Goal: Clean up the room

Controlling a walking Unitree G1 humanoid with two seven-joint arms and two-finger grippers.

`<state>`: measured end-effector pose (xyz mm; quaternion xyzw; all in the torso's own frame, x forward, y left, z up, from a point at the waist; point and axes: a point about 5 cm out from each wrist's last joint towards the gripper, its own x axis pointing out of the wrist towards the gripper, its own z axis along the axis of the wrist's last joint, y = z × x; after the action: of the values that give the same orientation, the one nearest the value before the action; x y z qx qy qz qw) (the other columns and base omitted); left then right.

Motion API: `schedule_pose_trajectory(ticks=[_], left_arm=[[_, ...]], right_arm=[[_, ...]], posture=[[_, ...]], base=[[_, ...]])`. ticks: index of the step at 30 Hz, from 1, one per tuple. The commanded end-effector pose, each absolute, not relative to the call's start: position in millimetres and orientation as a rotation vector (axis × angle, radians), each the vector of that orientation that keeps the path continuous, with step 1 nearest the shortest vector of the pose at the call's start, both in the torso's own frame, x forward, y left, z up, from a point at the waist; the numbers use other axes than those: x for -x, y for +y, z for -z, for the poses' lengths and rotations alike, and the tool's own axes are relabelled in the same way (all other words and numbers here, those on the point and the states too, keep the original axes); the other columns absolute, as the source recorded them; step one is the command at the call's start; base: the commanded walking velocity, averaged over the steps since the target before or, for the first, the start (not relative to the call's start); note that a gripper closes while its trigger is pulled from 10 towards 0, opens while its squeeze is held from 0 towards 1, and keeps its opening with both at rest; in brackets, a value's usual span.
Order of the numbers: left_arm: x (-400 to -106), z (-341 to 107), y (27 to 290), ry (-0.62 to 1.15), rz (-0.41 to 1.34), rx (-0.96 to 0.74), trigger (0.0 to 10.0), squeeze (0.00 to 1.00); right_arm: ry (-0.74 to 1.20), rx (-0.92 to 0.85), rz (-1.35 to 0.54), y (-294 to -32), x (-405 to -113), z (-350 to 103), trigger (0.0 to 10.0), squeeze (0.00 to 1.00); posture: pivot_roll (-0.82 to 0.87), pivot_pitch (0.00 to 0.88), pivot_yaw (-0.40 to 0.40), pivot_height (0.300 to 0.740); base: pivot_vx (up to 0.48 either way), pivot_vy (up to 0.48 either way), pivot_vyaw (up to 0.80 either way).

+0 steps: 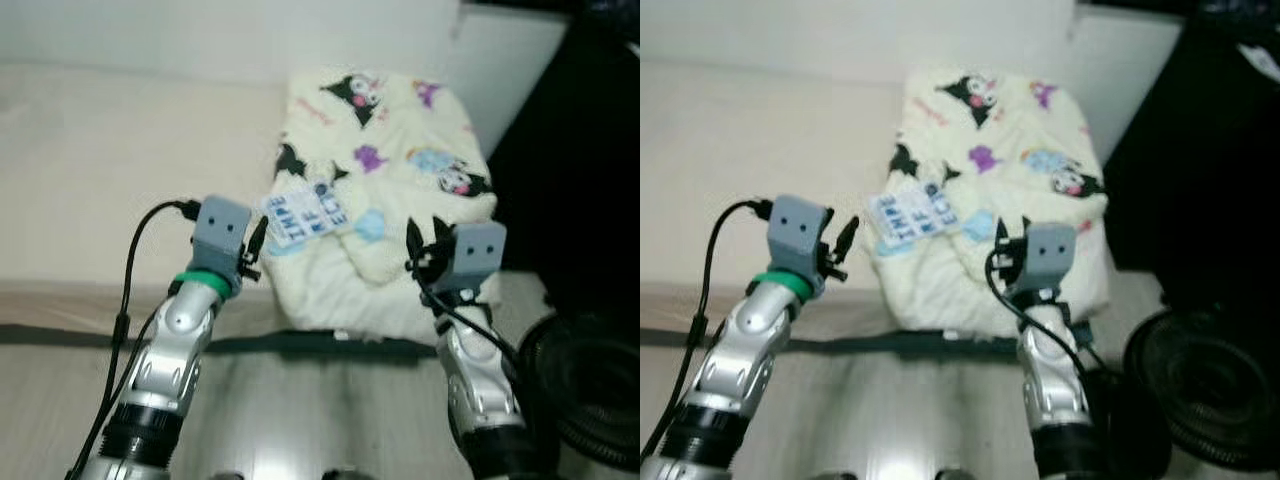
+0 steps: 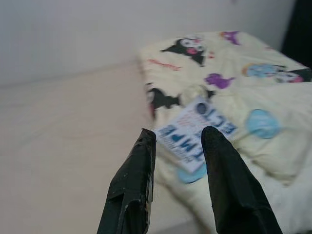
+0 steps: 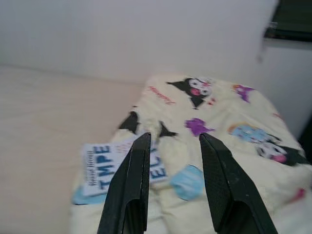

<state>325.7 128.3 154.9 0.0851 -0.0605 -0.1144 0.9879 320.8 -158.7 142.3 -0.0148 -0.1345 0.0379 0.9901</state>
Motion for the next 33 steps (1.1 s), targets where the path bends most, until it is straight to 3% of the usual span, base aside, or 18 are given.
schedule_pose_trajectory(ticks=[1, 8, 33], left_arm=[[-323.7, -152.3, 124.4, -0.118, 0.248, -0.166, 10.0, 0.0], [-323.9, -153.9, 124.0, -0.136, 0.25, -0.175, 10.0, 0.0], [-325.4, -155.1, 125.4, -0.148, 0.242, -0.182, 10.0, 0.0]], right_arm=[[-0.256, 0.019, -0.076, -161.8, -317.9, -137.3, 10.0, 0.0], [-0.259, 0.004, -0.094, -159.4, -317.2, -137.5, 10.0, 0.0], [-0.236, 0.037, -0.09, -161.2, -318.3, -133.9, 10.0, 0.0]], posture=[[0.03, 0.017, 0.011, 0.74], [0.03, 0.016, 0.011, 0.74], [0.03, 0.012, 0.008, 0.74]], base=[[0.0, 0.0, 0.0], [0.0, 0.0, 0.0], [0.47, 0.0, 0.0]])
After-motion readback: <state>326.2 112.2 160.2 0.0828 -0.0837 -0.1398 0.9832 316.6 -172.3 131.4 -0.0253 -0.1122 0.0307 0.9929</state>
